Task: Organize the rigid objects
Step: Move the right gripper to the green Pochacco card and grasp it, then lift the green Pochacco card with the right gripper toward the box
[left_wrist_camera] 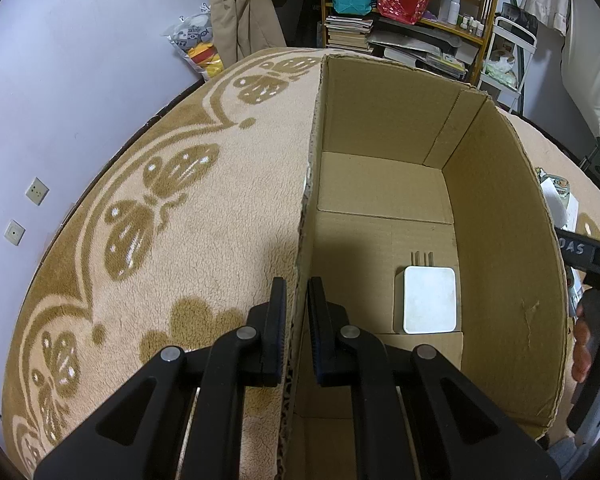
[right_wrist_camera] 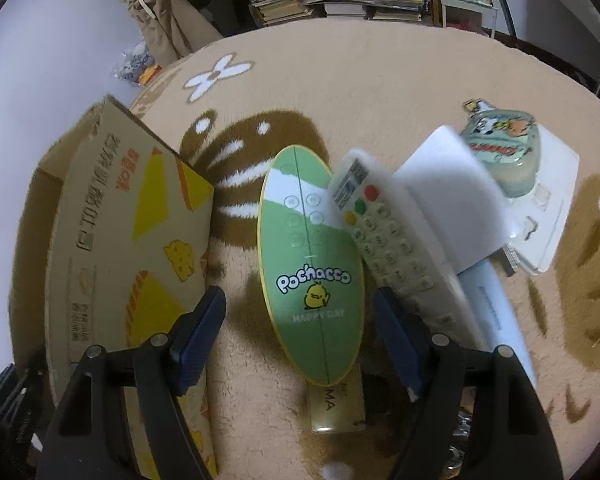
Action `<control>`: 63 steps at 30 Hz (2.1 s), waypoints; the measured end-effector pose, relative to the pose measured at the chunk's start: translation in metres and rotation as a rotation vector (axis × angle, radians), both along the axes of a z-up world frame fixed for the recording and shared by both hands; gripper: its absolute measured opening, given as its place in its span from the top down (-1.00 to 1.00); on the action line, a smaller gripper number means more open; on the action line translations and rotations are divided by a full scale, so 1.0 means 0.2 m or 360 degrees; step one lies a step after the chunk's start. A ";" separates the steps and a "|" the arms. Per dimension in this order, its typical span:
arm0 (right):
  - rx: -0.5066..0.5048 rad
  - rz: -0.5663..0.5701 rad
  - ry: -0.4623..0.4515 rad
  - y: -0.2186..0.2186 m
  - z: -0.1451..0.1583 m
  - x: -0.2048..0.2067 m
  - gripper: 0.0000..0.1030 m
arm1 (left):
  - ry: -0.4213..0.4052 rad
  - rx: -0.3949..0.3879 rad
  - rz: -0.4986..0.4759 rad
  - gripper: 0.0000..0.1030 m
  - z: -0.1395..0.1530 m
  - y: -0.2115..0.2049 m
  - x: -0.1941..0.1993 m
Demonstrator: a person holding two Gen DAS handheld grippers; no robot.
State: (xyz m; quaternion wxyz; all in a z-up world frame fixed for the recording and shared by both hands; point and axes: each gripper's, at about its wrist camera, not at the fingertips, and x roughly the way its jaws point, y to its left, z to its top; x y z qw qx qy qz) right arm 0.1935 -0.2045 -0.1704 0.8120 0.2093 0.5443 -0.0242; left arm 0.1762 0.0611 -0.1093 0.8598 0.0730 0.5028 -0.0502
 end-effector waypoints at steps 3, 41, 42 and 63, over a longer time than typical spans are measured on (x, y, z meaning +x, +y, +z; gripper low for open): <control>-0.0055 0.0007 0.0009 0.04 -0.03 0.01 -0.54 | 0.0000 -0.0001 0.0000 0.81 0.00 0.00 0.00; -0.0307 -0.0010 -0.0268 0.10 0.27 -0.10 -0.09 | -0.0006 0.0018 0.0000 0.81 -0.04 -0.01 0.01; -0.0305 -0.0011 -0.0271 0.09 0.28 -0.10 -0.09 | -0.0005 0.0016 0.0000 0.81 -0.04 -0.01 0.01; -0.0219 0.0196 -0.0616 0.33 0.69 -0.14 -0.09 | -0.0007 0.0021 0.0000 0.81 -0.04 -0.01 0.01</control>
